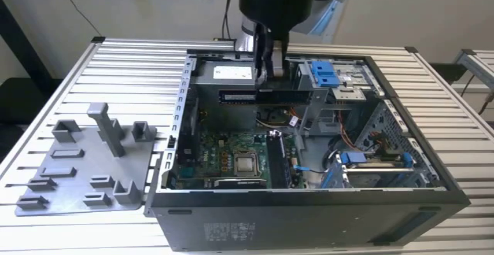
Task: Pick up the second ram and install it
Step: 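Pick up the second ram and move it above second insertion slot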
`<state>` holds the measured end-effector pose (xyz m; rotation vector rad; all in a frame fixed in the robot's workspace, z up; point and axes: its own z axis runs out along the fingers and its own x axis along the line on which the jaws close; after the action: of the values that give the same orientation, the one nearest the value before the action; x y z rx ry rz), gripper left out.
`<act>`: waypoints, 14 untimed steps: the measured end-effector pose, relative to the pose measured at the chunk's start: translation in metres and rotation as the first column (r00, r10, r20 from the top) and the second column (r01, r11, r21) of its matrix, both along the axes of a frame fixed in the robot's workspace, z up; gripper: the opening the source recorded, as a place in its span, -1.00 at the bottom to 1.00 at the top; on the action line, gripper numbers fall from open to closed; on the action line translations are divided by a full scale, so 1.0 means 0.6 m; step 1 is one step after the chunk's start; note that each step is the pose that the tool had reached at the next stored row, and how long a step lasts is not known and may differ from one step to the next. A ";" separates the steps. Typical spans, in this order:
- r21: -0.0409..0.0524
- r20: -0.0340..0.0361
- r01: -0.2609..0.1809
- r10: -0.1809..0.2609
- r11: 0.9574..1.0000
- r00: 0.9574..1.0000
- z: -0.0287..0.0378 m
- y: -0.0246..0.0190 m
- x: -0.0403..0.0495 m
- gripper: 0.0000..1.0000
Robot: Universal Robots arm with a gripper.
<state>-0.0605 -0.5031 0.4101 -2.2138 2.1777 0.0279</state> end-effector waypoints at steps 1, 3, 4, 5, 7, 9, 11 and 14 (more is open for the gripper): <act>0.000 0.000 0.000 0.000 1.000 1.000 0.000 0.0000 0.006 -0.73; 0.000 0.000 0.000 0.000 1.000 1.000 0.000 0.0000 0.017 -0.73; 0.000 0.000 0.000 0.000 1.000 1.000 0.000 0.0000 0.021 -0.73; 0.000 0.000 0.000 0.000 1.000 1.000 0.000 0.0000 0.027 -0.73; 0.000 0.000 0.000 0.000 1.000 1.000 0.000 0.0000 0.037 -0.73; 0.000 0.000 0.000 0.000 1.000 1.000 0.000 0.0000 0.047 -0.73; 0.000 0.000 0.000 0.000 1.000 1.000 0.000 0.0000 0.057 -0.73; 0.000 0.000 0.000 0.000 1.000 1.000 0.000 0.0000 0.071 -0.73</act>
<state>-0.0176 -0.5032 0.4101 -2.2139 2.1776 0.0279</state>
